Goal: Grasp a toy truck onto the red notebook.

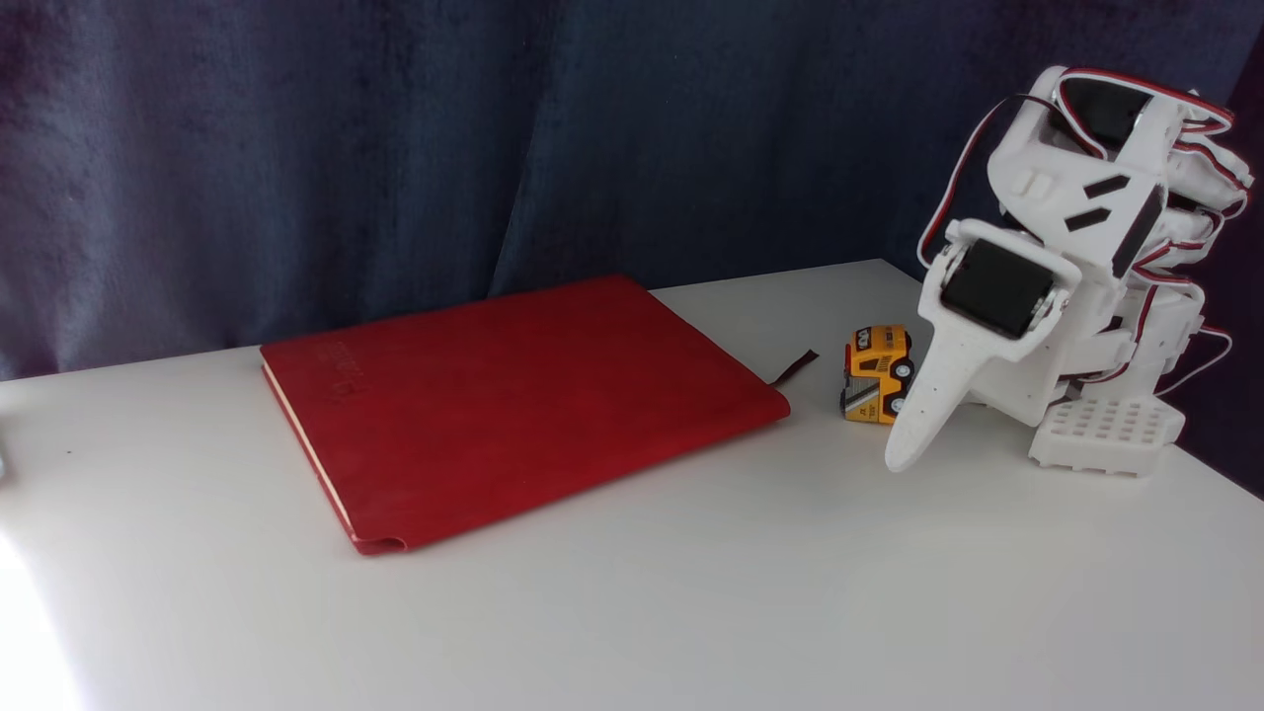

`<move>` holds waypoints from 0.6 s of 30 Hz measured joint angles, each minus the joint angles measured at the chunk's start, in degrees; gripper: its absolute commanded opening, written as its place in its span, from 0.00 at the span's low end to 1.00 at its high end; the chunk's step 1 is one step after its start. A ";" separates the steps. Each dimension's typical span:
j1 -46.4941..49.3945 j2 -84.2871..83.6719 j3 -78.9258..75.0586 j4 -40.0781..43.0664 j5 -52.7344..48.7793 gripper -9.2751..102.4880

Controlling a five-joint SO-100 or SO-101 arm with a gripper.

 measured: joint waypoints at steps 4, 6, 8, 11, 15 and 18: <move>0.00 0.00 0.00 0.00 0.00 0.08; 0.00 0.00 0.00 0.00 0.00 0.08; 0.00 0.00 0.00 0.00 0.00 0.08; 0.00 0.00 0.00 0.00 0.00 0.14; 2.72 0.00 0.00 -0.18 0.26 0.21; 8.79 0.00 0.09 -0.53 1.41 0.24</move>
